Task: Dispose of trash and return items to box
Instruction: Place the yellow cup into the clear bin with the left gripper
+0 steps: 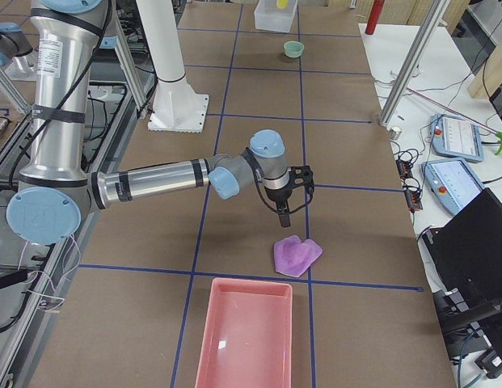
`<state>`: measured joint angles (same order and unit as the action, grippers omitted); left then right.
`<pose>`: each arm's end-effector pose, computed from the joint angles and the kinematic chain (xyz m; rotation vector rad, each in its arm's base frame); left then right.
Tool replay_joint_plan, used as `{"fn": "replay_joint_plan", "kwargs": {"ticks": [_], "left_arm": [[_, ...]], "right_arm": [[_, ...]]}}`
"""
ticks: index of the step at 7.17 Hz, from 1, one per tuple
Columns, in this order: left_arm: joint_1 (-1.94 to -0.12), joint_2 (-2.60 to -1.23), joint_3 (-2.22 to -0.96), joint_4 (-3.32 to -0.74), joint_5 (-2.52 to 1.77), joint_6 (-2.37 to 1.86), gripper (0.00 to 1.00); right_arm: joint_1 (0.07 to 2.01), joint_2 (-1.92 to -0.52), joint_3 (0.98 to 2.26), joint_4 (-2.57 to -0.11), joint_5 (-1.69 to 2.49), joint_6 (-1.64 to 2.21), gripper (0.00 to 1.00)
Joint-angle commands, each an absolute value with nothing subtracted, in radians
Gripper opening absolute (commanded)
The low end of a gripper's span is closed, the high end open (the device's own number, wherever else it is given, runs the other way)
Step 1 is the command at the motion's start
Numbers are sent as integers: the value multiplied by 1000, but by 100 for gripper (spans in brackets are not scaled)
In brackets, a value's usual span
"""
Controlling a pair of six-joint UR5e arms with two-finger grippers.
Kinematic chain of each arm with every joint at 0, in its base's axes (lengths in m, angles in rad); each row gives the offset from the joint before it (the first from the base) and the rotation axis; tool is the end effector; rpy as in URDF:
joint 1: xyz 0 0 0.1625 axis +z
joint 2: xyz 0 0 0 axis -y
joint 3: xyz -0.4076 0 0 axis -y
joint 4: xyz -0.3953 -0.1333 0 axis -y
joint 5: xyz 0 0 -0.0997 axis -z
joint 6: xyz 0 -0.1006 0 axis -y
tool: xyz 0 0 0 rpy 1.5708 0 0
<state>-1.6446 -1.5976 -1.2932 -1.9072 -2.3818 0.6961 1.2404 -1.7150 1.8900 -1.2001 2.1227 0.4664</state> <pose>-0.0970 -0.4933 0.7286 0.3859 0.7334 0.6217 -0.0732 -0.4616 0.5185 0.2810 -0.7014 -0.0211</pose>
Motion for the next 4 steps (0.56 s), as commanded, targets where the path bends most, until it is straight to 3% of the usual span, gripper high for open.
{"fn": "replay_joint_plan", "kwargs": {"ticks": [1,4], "left_arm": [[-1643,-1586,-1177,-2148,-2384,515,0],[-1622,-1583,-1143,-2215,-2448,440,0]], "right_arm": [[1239,-1715,1890,-1200,2118,466,100],[1238,-1715,1890,-1198,2118,466,100]]}}
